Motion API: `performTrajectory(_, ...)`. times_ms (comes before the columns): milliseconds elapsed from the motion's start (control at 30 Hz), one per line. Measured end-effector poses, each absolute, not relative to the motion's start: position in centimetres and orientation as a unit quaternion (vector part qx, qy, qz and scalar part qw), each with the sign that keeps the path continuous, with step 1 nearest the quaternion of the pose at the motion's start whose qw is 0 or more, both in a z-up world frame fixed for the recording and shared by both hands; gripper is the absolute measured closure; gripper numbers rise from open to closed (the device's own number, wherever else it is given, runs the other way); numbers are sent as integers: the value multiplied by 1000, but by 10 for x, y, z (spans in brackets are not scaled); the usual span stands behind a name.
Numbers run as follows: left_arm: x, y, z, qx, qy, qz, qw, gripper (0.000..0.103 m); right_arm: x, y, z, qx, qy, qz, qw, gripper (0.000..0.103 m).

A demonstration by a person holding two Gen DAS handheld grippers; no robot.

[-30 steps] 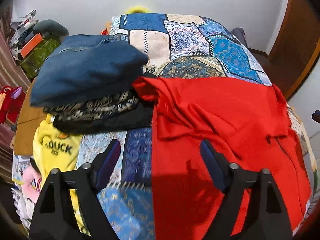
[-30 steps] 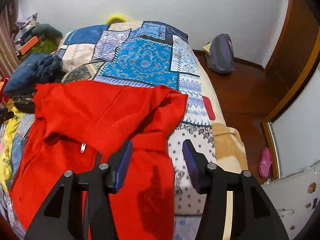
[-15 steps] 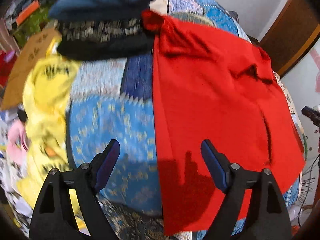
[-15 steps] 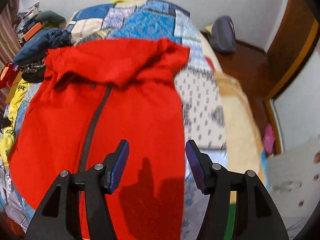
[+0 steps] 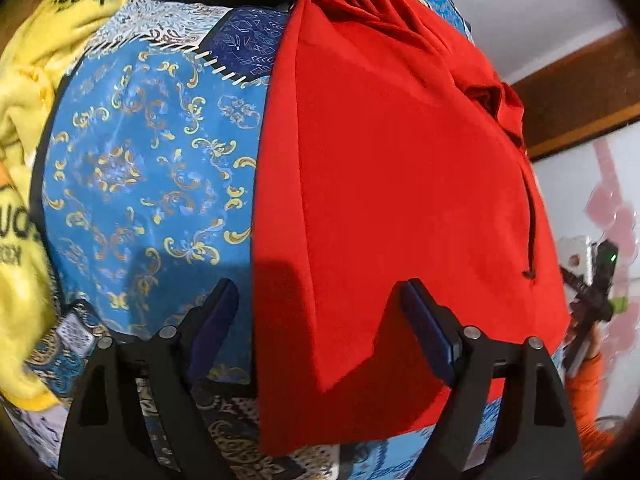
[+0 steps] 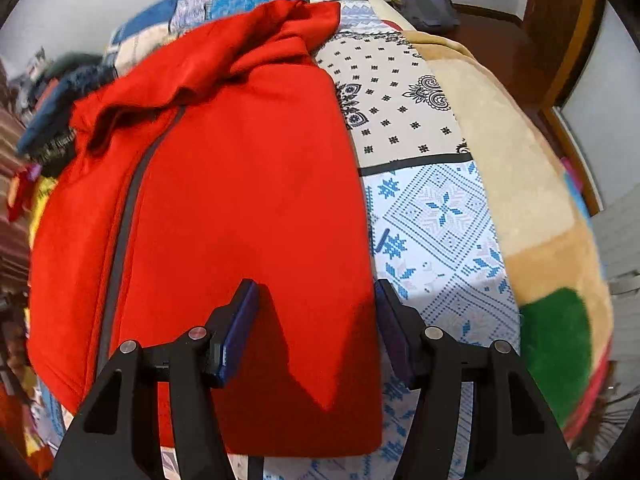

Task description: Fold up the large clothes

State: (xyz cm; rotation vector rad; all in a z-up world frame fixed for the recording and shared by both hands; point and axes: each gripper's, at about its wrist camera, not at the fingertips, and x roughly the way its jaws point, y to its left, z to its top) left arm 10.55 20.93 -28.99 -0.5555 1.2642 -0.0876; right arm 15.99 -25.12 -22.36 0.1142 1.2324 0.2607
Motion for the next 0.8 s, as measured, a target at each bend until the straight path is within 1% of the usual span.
performTrajectory(67,106,204,-287,-258,577,-50,774,21,161,-254,-225,76,574,129,805,46)
performTrajectory(133,106,194,-282,-246,567,-61,784,30,159,-254,-227,88,567,139,807,53)
performTrajectory(167,105,188,-278,-236,561,-68,791,41,157,-252,-227,92,564,143,808,63)
performTrajectory(200,105,183,-273,-228,555,-80,796,54,156,-251,-227,94,562,147,808,70)
performTrajectory(233,105,179,-269,-223,551,-89,799,62,155,-250,-226,99,560,151,809,83)
performTrajectory(267,106,175,-266,-218,549,-94,801,77,156,-249,-224,106,560,156,807,85)
performTrajectory(300,107,170,-262,-209,548,-93,804,88,155,-249,-224,109,559,158,807,86)
performTrajectory(367,110,163,-254,-179,547,-88,813,97,156,-246,-218,106,552,159,812,87)
performTrajectory(500,123,158,-227,-165,522,-89,832,98,165,-241,-194,101,525,173,827,88)
performTrajectory(700,145,173,-166,-187,455,-107,864,98,193,-232,-150,102,480,191,850,88)
performTrajectory(800,162,183,-145,-190,429,-109,876,98,213,-223,-132,95,460,194,861,88)
